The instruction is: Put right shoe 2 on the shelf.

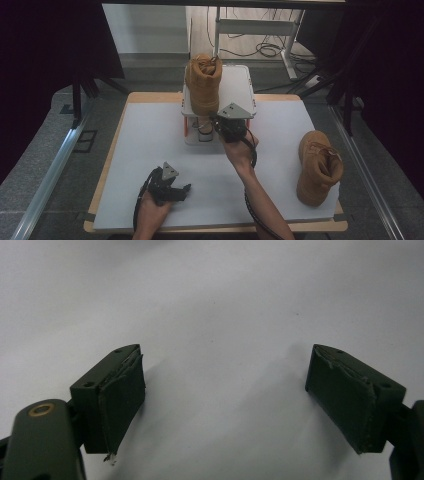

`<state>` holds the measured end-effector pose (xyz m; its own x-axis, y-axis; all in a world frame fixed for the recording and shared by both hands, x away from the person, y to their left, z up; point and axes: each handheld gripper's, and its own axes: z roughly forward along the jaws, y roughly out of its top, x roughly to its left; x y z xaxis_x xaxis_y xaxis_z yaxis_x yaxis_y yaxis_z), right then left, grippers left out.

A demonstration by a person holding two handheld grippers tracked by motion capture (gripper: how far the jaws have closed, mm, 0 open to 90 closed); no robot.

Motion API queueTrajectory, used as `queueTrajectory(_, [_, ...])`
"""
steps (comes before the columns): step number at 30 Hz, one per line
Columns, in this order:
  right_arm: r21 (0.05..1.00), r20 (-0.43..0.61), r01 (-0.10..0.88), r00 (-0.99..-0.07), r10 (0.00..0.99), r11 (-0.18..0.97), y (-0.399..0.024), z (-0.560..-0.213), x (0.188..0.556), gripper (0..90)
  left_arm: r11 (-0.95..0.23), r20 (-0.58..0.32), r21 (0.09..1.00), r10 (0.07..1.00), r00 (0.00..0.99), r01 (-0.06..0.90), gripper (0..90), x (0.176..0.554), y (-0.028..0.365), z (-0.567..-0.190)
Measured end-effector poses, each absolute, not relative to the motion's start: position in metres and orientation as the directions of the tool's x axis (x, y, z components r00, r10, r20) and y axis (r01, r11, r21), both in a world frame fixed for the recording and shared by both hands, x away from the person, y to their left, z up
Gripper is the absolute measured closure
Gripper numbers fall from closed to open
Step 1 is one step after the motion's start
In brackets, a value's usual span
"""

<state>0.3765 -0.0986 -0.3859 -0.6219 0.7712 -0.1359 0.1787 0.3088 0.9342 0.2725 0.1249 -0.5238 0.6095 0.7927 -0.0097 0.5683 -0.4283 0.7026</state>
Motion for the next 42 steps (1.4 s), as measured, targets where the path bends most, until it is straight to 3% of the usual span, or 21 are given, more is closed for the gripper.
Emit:
queueTrajectory(29, [0.927, -0.104, 0.203, -0.667, 0.737, 0.314, -0.077, -0.387, 0.392, 88.2, -0.432, -0.008, 0.7, 0.791, 0.611, 0.569, 16.2, 0.273, 0.125, -0.524])
queueTrajectory(42, [0.901, -0.056, 0.245, -0.752, 0.656, 0.357, -0.07, -0.395, 0.384, 56.3, -0.431, -0.008, 0.701, 0.792, 0.61, 0.569, 16.2, 0.273, 0.125, -0.524])
